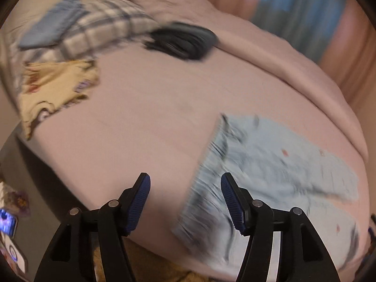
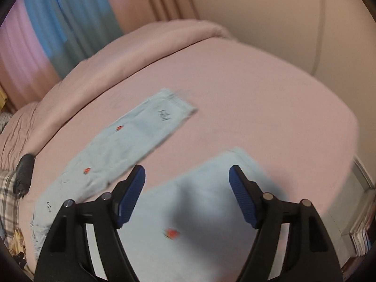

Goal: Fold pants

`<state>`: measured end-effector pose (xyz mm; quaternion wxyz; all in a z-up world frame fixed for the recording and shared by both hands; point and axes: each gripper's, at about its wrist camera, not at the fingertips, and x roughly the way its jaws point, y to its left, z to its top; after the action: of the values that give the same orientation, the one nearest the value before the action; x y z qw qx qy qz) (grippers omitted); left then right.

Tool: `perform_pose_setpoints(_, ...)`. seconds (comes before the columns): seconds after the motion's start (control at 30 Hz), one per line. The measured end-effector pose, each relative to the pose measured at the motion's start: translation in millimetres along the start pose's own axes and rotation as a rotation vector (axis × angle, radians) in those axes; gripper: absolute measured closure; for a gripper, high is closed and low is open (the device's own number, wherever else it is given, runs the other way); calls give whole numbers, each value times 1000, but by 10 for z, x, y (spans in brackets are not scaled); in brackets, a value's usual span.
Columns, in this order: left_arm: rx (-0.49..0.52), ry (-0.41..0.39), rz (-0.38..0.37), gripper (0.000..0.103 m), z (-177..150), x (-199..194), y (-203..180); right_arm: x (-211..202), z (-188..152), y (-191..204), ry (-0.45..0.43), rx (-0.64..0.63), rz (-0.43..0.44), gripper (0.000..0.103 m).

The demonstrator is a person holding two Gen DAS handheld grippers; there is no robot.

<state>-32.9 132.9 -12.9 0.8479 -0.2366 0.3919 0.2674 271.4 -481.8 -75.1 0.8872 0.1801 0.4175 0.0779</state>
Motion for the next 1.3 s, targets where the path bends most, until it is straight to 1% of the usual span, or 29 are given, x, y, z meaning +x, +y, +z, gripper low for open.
perform_pose_setpoints(0.07, -57, 3, -13, 40, 25, 83, -22, 229, 96, 97, 53, 5, 31, 29)
perform_pose_setpoints(0.1, -59, 17, -41, 40, 37, 115, -58, 436, 158, 144, 95, 28, 59, 29)
perform_pose_setpoints(0.17, -38, 26, -154, 40, 72, 180, -154, 744, 209, 215, 154, 65, 86, 30)
perform_pose_setpoints(0.23, -33, 37, -237, 40, 65, 268, -296, 1102, 262, 272, 197, 90, 40, 33)
perform_pose_setpoints(0.27, -28, 52, -253, 40, 49, 316, -379, 1286, 273, 289, 215, 97, 14, 35)
perform_pose_setpoints(0.3, -23, 70, -262, 40, 51, 389, -450, 1352, 272, 324, 198, 90, 2, 35)
perform_pose_setpoints(0.33, -18, 88, -274, 40, 54, 476, -531, 1348, 288, 368, 152, 67, -15, 39)
perform_pose_setpoints(0.37, -14, 102, -281, 40, 57, 536, -600, 1342, 322, 424, 123, 40, -59, 66)
perform_pose_setpoints(0.4, -5, 124, -288, 40, 56, 609, -673, 1330, 356, 450, 121, 26, -85, 83)
perform_pose_setpoints(0.43, 2, 136, -290, 40, 62, 645, -711, 1335, 386, 436, 126, 36, -59, 94)
perform_pose_setpoints(0.5, 21, 150, -292, 40, 55, 701, -794, 1246, 450, 387, 106, 76, -26, 96)
perform_pose_setpoints(0.57, 31, 153, -288, 40, 52, 730, -831, 957, 447, 322, 22, 75, 25, 97)
perform_pose_setpoints(0.63, 25, 159, -286, 40, 52, 752, -817, 762, 425, 279, -13, 87, 54, 96)
perform_pose_setpoints(0.7, 11, 167, -286, 40, 62, 768, -777, 730, 369, 177, 0, 121, 59, 96)
perform_pose_setpoints(0.73, 6, 176, -284, 40, 69, 780, -763, 814, 320, 121, 39, 126, 38, 95)
perform_pose_setpoints(0.8, -3, 179, -293, 40, 88, 760, -760, 1107, 141, 49, 173, 102, -59, 90)
perform_pose_setpoints(0.83, -5, 175, -302, 40, 95, 738, -763, 1108, 63, 56, 165, 83, -63, 91)
perform_pose_setpoints(0.87, -4, 166, -319, 40, 107, 702, -774, 1033, 49, 137, 118, 37, -82, 89)
perform_pose_setpoints(0.9, -3, 158, -334, 40, 121, 685, -791, 1004, 64, 223, 133, 0, -122, 85)
perform_pose_setpoints(0.93, 2, 150, -355, 40, 140, 652, -820, 983, 89, 307, 157, -26, -174, 68)
perform_pose_setpoints(0.97, 5, 149, -369, 40, 150, 638, -851, 959, 100, 374, 164, -39, -213, 47)
perform_pose_setpoints(1.0, 8, 148, -390, 40, 166, 632, -897, 883, 145, 482, 145, -62, -261, 41)
perform_pose_setpoints(1.07, 22, 152, -418, 40, 179, 656, -991, 683, 289, 750, 79, -127, -300, 41)
perform_pose_setpoints(1.1, 40, 163, -422, 40, 167, 695, -1070, 605, 332, 825, 59, -147, -292, 39)
perform_pose_setpoints(1.17, 68, 176, -414, 43, 119, 763, -1176, 448, 389, 1084, 30, -177, -218, 25)
perform_pose_setpoints(1.2, 79, 183, -418, 51, 81, 806, -1226, 412, 410, 1302, 39, -191, -125, 21)
perform_pose_setpoints(1.23, 90, 203, -425, 61, 27, 868, -1280, 428, 418, 1415, 55, -199, -69, 19)
perform_pose_setpoints(1.27, 96, 222, -428, 65, -14, 915, -1309, 493, 405, 1633, 100, -216, 23, 19)
perform_pose_setpoints(1.3, 98, 248, -429, 68, -68, 983, -1336, 573, 363, 1805, 142, -234, 67, 19)
